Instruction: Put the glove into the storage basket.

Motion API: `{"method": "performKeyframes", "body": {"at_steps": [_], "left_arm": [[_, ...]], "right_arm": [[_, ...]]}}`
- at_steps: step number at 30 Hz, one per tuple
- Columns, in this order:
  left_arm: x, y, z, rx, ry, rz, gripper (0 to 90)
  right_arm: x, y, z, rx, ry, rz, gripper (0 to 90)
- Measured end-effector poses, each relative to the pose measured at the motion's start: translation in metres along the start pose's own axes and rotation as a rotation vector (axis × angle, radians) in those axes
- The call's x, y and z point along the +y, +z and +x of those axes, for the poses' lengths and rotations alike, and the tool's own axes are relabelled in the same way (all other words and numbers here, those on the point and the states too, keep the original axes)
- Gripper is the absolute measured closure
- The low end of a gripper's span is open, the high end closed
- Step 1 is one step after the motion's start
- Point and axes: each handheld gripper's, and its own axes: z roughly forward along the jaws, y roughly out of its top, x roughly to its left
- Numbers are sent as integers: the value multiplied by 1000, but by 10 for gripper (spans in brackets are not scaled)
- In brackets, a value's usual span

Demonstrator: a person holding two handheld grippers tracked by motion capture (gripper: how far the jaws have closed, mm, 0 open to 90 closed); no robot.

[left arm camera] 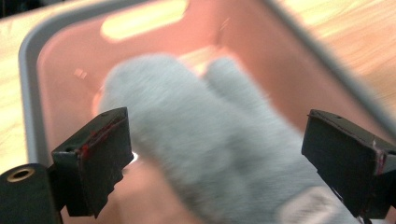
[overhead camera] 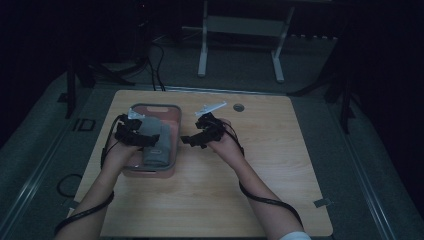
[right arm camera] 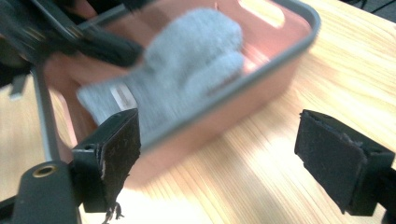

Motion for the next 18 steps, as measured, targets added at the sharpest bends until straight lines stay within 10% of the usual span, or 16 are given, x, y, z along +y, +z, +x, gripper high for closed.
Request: {"method": "performKeyframes", "body": {"at_steps": [11,18], "left_arm": [[2,-17,-67,-168,167,-125,91],[2,-13,-98,-323,192,-150,94]], "right_arm": [[-42,-33,-12,-25,-42,19,141],[-66,-55,-18,-22,-39,8,141]]}}
